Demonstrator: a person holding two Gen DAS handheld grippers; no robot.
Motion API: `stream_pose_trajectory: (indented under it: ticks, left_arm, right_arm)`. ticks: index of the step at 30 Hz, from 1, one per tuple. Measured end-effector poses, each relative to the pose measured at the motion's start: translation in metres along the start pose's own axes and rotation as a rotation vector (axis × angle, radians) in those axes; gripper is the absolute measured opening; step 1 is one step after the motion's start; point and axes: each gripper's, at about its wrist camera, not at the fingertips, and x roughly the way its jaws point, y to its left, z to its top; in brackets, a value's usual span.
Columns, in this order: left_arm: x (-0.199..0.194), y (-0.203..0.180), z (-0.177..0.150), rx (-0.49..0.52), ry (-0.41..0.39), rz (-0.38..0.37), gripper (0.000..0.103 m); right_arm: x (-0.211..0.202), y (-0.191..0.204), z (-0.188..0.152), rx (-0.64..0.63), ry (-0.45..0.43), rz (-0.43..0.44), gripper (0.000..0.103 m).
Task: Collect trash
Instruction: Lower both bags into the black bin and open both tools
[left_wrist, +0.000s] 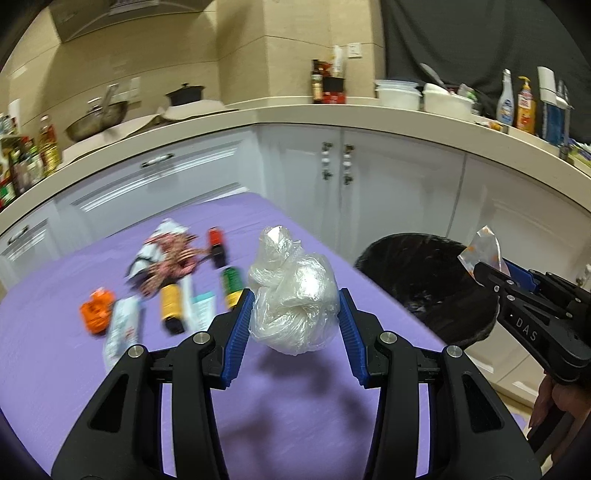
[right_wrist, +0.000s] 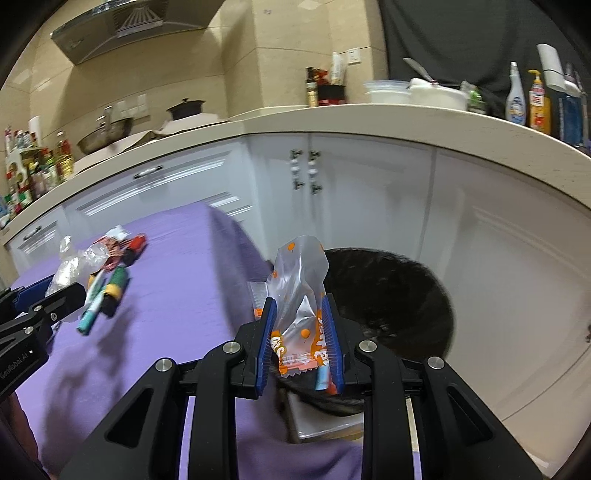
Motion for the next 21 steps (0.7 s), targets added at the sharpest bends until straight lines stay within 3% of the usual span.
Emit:
stream_pose_trajectory:
  ticks: [9,21]
  left_arm:
    - [0.034,-0.063,0.031,0.075,-0.013,-0.087,0.044]
    - [0.093,-0.116,0.046,0.142,0.052,-0.115,0.045]
  right_arm:
    - [0.018,-0.043,0.014,0.039,-0.01,-0.066,0.026]
    - [0.058,-0.076,0.015,0.074,0.028,-0.089,0.026]
